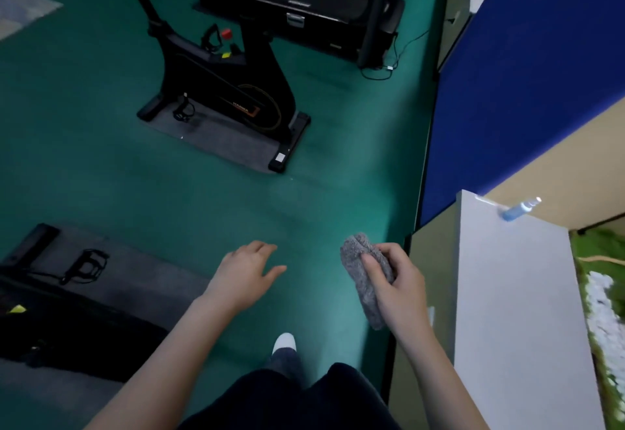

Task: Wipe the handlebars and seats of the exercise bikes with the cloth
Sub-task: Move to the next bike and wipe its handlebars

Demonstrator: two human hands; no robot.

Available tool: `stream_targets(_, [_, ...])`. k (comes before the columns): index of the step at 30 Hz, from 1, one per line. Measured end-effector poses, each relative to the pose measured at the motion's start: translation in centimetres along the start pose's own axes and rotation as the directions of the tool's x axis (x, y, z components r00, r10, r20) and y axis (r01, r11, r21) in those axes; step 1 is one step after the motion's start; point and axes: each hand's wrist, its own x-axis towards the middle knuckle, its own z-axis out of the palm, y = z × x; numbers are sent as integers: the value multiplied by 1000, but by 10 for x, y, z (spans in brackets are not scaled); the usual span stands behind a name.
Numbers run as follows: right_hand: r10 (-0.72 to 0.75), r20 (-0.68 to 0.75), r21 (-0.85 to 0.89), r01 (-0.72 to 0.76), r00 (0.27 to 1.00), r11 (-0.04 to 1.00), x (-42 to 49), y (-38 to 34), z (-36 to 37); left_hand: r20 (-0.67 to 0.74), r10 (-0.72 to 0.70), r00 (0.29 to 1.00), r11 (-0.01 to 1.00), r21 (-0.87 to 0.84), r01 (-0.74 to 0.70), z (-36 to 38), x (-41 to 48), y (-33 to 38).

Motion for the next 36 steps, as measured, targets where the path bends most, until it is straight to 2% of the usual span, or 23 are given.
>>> stream_targets(6, [13, 103, -1, -13, 995, 1000, 69, -5, 19, -22, -104, 994, 992, -77, 102, -20, 45, -24])
stream_targets(13, [-34, 289, -14, 40, 957, 999, 172, -14, 63, -40, -317, 948, 942, -130, 309, -32, 91, -48])
stream_targets(19, [-144, 475, -6, 167, 868, 986, 269, -26, 93, -30, -520, 854, 843, -179, 507, -45, 145, -50])
stream_targets(23, [-165, 569, 2, 199, 806, 980, 330, -31, 102, -15, -625, 781, 760, -244, 603, -54, 179, -40])
stream_targets(29, [-171, 635, 3, 219, 754, 976, 398, -41, 129, -33, -699, 714, 693, -276, 666, -69, 212, -42])
stream_targets(36, [-176, 723, 30, 225, 668, 974, 436, -65, 174, -112, -769, 629, 627, -320, 710, -86, 232, -65])
